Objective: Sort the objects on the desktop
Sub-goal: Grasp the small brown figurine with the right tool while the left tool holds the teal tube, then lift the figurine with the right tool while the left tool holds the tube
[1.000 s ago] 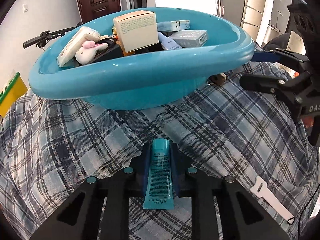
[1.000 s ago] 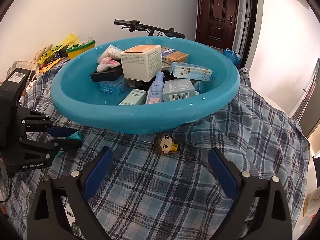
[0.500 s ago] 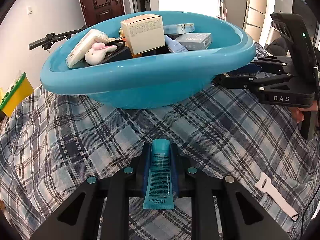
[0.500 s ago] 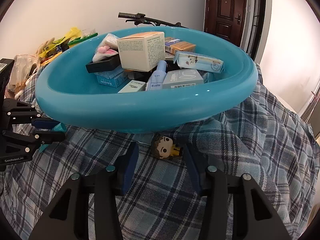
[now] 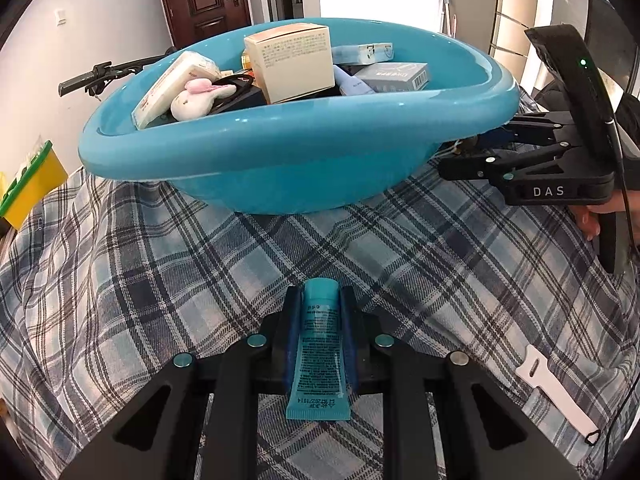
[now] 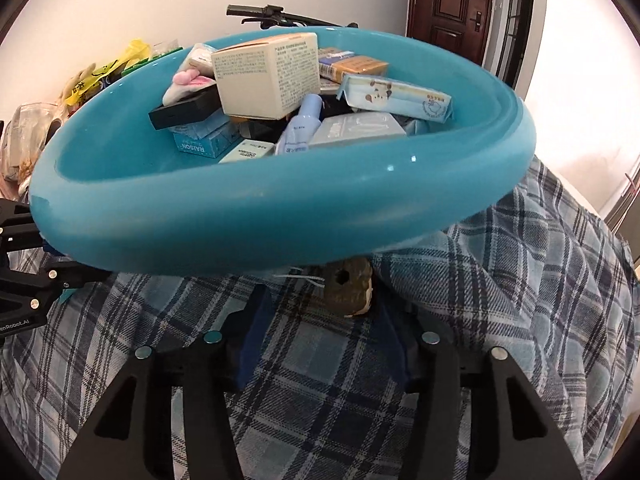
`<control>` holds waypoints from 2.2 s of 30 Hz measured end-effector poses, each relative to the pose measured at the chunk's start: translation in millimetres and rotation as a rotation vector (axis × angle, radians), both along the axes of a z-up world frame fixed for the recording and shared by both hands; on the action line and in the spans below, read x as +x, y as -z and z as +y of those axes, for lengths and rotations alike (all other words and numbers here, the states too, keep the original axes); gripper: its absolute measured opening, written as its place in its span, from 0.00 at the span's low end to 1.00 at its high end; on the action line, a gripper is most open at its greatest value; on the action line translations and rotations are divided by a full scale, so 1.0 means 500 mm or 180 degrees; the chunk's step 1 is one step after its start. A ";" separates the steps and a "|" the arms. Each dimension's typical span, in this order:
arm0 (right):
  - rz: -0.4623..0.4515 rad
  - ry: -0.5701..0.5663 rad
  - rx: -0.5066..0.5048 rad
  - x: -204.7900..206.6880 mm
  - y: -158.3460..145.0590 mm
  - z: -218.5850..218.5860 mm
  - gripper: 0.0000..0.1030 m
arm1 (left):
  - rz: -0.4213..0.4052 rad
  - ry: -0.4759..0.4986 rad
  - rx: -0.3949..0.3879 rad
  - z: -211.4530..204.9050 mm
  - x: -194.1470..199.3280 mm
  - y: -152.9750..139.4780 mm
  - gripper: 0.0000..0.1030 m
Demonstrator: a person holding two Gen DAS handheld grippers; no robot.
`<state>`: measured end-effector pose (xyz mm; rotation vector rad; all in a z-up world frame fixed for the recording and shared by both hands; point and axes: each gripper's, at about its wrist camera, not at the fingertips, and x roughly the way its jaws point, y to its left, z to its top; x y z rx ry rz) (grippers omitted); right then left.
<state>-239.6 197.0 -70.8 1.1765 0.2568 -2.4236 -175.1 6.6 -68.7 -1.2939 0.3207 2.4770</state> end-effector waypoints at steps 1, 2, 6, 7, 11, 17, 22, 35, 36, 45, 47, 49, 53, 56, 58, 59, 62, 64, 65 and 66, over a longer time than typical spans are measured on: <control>0.0018 0.0029 0.0007 0.000 -0.001 0.003 0.48 | 0.0000 -0.0002 0.0002 0.000 0.000 -0.001 0.20; 0.0029 0.0032 0.0023 0.001 -0.001 0.004 0.35 | 0.0000 -0.0001 0.0000 0.000 0.000 -0.002 0.20; 0.0109 -0.0019 0.0148 0.013 -0.006 0.001 0.28 | -0.0010 -0.0002 0.0002 0.010 -0.005 0.004 0.20; 0.0129 -0.0056 0.0181 0.018 -0.009 0.000 0.27 | -0.0016 -0.0004 0.0001 0.010 -0.005 0.003 0.20; 0.0205 -0.0105 0.0298 0.045 -0.024 -0.003 0.20 | -0.0044 -0.0027 -0.0001 0.008 -0.004 0.002 0.20; 0.0329 -0.0217 0.0271 0.102 -0.049 -0.009 0.20 | -0.0020 -0.0044 0.0005 0.009 0.018 -0.002 0.20; 0.0412 -0.0313 0.0083 0.147 -0.080 -0.025 0.20 | 0.0058 0.0005 0.0026 0.020 0.048 -0.029 0.20; 0.0653 -0.0524 -0.0067 0.240 -0.148 -0.078 0.20 | 0.0257 0.0143 0.0205 0.045 0.094 -0.100 0.20; 0.0665 -0.0531 -0.0070 0.242 -0.151 -0.080 0.20 | 0.0276 0.0142 0.0212 0.046 0.096 -0.106 0.20; 0.0695 -0.0553 -0.0074 0.247 -0.160 -0.082 0.20 | 0.0210 0.0211 0.0241 0.049 0.105 -0.109 0.12; 0.0661 -0.0570 -0.0047 0.247 -0.153 -0.083 0.20 | 0.0096 0.0206 0.0294 0.043 0.107 -0.094 0.12; 0.0634 -0.0575 -0.0029 0.247 -0.146 -0.083 0.20 | -0.0028 0.0188 0.0283 0.038 0.110 -0.076 0.12; 0.0613 -0.0552 -0.0037 0.245 -0.142 -0.079 0.20 | -0.0148 0.0133 0.0206 0.027 0.119 -0.048 0.15; 0.0619 -0.0539 -0.0052 0.243 -0.143 -0.078 0.20 | -0.0197 0.0166 0.0199 0.027 0.128 -0.036 0.30; 0.0622 -0.0535 -0.0058 0.243 -0.143 -0.078 0.20 | -0.0198 0.0179 0.0192 0.027 0.133 -0.032 0.44; 0.0619 -0.0539 -0.0059 0.244 -0.143 -0.078 0.20 | -0.0200 0.0179 0.0188 0.027 0.134 -0.030 0.47; 0.0615 -0.0541 -0.0056 0.244 -0.143 -0.079 0.20 | -0.0263 0.0147 0.0183 0.024 0.129 -0.017 0.49; 0.0616 -0.0538 -0.0054 0.245 -0.143 -0.077 0.20 | -0.0361 0.0144 0.0171 0.022 0.124 -0.003 0.49; 0.0617 -0.0534 -0.0053 0.245 -0.144 -0.076 0.20 | -0.0290 0.0160 0.0135 0.024 0.128 -0.005 0.46; 0.0617 -0.0526 -0.0053 0.244 -0.144 -0.074 0.20 | -0.0268 0.0134 0.0050 0.025 0.129 -0.005 0.31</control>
